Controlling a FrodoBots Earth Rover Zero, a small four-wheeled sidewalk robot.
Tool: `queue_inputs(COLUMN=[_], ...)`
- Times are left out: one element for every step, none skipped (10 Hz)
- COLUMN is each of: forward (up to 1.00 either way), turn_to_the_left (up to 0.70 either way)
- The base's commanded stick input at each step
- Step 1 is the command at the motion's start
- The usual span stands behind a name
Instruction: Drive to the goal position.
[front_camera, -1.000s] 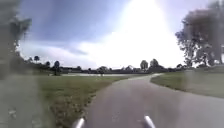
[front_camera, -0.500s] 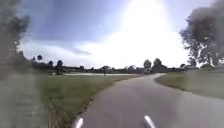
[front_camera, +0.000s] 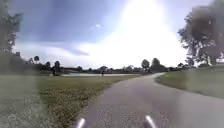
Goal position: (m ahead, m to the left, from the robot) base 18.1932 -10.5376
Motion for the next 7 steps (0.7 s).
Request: queue_inputs(forward=[0.70,0.70,0.70,0.70,0.70,0.70,0.70], turn_to_the_left=[0.00,0.00,0.00,0.00,0.00,0.00,0.00])
